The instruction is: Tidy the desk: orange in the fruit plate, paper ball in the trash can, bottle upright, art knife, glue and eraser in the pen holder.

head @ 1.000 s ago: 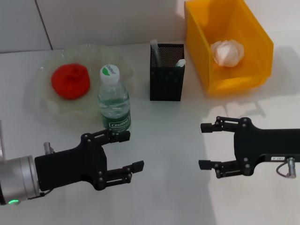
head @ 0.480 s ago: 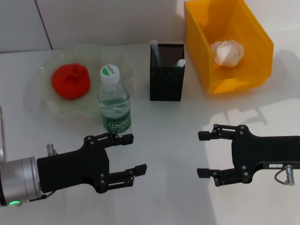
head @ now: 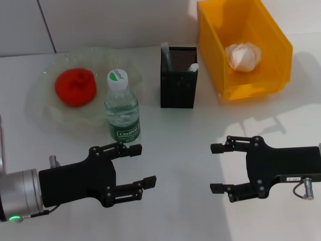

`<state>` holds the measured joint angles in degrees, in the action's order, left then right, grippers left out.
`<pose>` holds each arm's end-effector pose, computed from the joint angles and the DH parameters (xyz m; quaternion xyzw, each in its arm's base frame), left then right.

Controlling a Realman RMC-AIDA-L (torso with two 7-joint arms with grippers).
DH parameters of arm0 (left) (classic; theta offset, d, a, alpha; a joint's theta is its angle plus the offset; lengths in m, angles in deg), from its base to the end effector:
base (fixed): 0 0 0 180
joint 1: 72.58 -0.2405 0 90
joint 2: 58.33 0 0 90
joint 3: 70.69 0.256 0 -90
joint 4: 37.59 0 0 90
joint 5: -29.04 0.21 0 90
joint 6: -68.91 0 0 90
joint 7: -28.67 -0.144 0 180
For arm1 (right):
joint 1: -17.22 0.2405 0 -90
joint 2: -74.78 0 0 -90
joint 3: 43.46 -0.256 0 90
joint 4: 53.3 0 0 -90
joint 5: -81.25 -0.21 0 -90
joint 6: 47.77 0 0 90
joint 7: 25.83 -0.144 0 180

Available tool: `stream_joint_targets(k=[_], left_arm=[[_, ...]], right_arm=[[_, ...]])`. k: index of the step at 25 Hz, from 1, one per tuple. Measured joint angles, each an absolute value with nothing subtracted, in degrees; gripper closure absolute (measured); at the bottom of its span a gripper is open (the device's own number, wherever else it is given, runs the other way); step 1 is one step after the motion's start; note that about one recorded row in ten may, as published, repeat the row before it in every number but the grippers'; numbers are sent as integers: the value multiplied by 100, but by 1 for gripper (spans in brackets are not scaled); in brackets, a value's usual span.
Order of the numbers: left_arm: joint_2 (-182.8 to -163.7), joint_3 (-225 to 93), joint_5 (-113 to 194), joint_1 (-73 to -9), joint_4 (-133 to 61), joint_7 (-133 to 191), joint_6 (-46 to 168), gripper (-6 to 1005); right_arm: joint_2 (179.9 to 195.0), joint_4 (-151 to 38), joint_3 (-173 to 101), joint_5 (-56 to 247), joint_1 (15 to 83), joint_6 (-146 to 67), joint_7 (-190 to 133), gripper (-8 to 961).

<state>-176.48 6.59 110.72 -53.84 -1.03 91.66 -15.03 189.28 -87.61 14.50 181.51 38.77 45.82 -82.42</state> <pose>-0.2503 0.2732 -0.0524 -0.9446 -0.1157 -0.2950 0.0857 0.2858 0.2775 -0.0051 -0.9642 0.0551 0.2400 0.0981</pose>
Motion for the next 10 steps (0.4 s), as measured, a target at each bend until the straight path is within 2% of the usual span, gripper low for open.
stream_joint_targets(k=[10], left_arm=[[-17645,655,11134,-5401,-103,9270,-1511,233]], right_arm=[[18936,-8753,1444,18184,3928,4564,-8253,115]])
